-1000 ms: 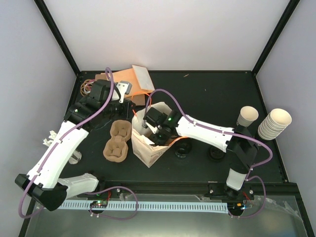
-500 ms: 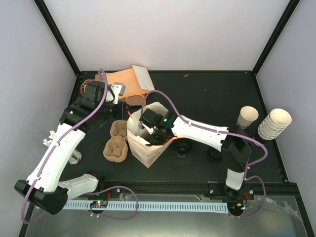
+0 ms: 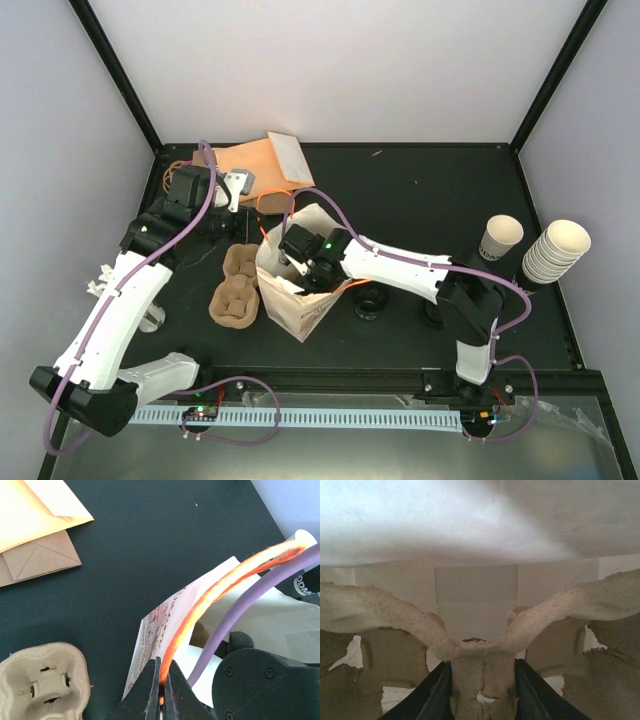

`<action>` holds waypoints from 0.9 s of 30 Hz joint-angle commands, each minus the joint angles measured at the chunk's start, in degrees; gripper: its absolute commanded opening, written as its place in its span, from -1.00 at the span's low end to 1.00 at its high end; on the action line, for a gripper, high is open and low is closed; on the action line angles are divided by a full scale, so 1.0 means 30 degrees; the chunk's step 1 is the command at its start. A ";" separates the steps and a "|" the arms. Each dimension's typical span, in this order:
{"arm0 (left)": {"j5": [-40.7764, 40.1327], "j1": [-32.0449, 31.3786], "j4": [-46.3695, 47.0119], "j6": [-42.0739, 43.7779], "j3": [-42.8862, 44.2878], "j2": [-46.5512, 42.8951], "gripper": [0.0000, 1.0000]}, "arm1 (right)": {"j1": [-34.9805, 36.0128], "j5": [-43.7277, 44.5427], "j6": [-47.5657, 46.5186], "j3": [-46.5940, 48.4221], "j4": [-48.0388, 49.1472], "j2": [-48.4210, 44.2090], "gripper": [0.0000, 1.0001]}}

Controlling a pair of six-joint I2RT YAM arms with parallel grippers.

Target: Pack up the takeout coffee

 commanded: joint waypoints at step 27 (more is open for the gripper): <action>0.0677 0.0157 0.0605 0.0581 -0.0473 -0.0905 -0.97 | 0.0131 -0.0780 -0.0465 -0.1187 0.0832 0.1622 -0.34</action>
